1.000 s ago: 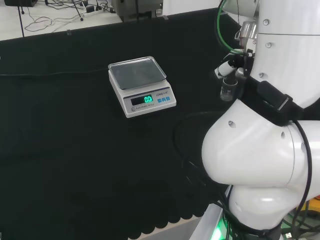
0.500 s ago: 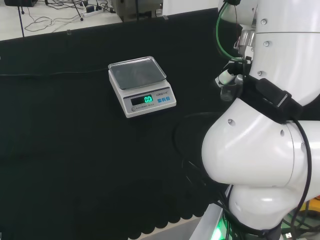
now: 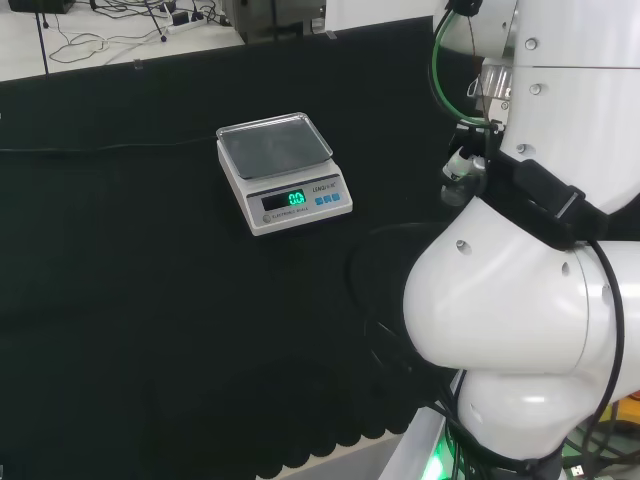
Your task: Pick up the beaker.
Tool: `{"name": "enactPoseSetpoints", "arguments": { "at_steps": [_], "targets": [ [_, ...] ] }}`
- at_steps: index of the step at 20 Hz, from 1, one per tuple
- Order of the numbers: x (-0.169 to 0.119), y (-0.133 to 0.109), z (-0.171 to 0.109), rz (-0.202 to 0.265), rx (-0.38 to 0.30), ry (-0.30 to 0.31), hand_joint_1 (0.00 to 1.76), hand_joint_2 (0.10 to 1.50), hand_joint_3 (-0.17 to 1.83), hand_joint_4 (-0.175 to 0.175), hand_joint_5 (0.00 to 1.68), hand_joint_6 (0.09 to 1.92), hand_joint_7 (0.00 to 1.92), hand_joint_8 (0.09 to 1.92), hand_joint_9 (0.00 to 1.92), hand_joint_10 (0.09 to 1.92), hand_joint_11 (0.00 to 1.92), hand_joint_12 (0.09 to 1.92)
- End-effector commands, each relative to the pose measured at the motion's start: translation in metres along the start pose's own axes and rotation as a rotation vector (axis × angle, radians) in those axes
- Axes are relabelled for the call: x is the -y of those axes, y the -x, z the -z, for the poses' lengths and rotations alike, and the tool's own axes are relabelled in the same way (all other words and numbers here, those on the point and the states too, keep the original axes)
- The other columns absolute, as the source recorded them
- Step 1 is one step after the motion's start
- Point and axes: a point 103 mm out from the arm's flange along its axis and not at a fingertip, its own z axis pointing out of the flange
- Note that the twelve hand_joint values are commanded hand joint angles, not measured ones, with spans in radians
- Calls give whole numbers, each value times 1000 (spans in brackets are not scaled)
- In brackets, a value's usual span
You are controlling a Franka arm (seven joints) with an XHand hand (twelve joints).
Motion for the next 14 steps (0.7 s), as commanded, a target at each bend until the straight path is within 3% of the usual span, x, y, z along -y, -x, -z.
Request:
{"name": "enactPoseSetpoints", "arguments": {
  "at_steps": [1,3,5,7,10,14],
  "targets": [
    [-1,-4,4,16,56,98,1504,1270,-1,-175,541,1508,533,1068,661,1224,488,1706],
    [0,-7,8,25,81,98,1520,1274,0,-175,553,1501,578,1110,611,1392,424,1773],
    [3,-10,18,35,106,81,1524,1276,0,-175,563,1488,603,1127,607,1446,387,1788],
    [8,-13,31,48,121,48,1526,1275,0,-175,568,1480,623,1134,617,1464,368,1785],
    [16,-20,60,66,141,-14,1478,1266,0,-175,661,1439,480,1399,724,1444,476,1771],
    [33,-33,99,92,172,-59,1468,1261,0,-175,684,1425,463,1441,752,1438,501,1760]
  ]
}}
